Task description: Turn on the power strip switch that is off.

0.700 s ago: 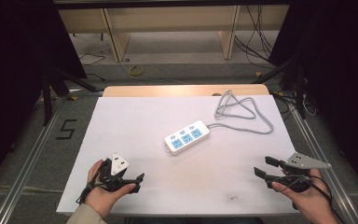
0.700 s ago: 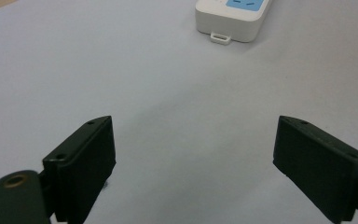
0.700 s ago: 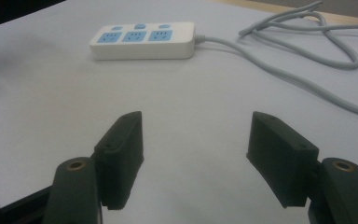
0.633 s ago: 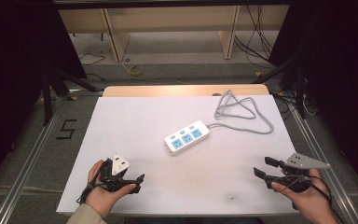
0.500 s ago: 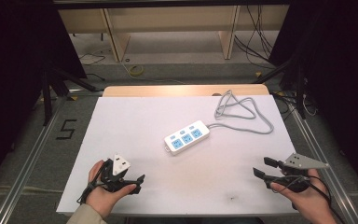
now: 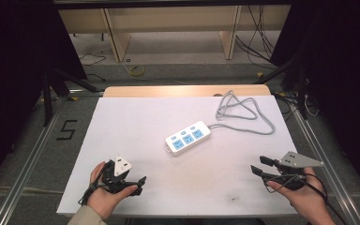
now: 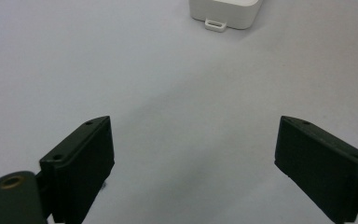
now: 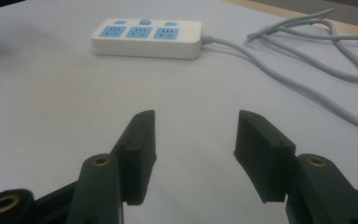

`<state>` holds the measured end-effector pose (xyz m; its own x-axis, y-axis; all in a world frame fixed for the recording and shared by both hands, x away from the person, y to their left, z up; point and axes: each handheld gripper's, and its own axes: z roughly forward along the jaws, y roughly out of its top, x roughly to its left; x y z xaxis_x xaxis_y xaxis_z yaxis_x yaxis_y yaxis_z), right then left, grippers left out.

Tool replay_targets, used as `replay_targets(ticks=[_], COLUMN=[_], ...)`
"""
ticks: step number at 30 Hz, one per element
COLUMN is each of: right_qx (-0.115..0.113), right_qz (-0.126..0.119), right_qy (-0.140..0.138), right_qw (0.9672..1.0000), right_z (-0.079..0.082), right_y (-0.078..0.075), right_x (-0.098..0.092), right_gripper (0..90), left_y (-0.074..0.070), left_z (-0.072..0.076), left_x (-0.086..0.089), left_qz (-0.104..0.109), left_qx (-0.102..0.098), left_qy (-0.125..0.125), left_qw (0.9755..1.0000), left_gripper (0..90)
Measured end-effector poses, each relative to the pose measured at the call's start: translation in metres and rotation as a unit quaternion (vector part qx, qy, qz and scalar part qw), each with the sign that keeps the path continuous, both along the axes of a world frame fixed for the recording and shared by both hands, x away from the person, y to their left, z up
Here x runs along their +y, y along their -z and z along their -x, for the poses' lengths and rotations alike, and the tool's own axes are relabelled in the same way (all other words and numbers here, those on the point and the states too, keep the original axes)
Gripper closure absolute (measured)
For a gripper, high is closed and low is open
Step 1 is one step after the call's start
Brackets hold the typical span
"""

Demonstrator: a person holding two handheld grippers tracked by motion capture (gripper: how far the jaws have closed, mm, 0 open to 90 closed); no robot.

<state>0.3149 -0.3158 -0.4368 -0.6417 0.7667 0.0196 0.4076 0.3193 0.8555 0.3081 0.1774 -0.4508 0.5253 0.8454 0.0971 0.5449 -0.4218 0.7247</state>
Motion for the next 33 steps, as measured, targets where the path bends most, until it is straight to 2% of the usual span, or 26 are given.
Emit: replay_targets(ticks=[16,33], right_qx=[-0.011,-0.012], right_qz=[-0.002,0.002], right_qy=[-0.006,-0.01], right_qw=[0.9999,0.9999], right_z=[-0.019,-0.036], right_y=[-0.006,-0.008], right_x=[0.014,0.031], right_gripper=[50.0,52.9], left_y=[0.0,0.0], left_z=[-0.002,-0.002], left_x=[-0.001,-0.002], left_qz=[0.007,0.006], left_qx=[0.002,0.002], left_qy=[-0.005,-0.004], left_qw=[1.0,1.0], left_gripper=[12.8,13.8])
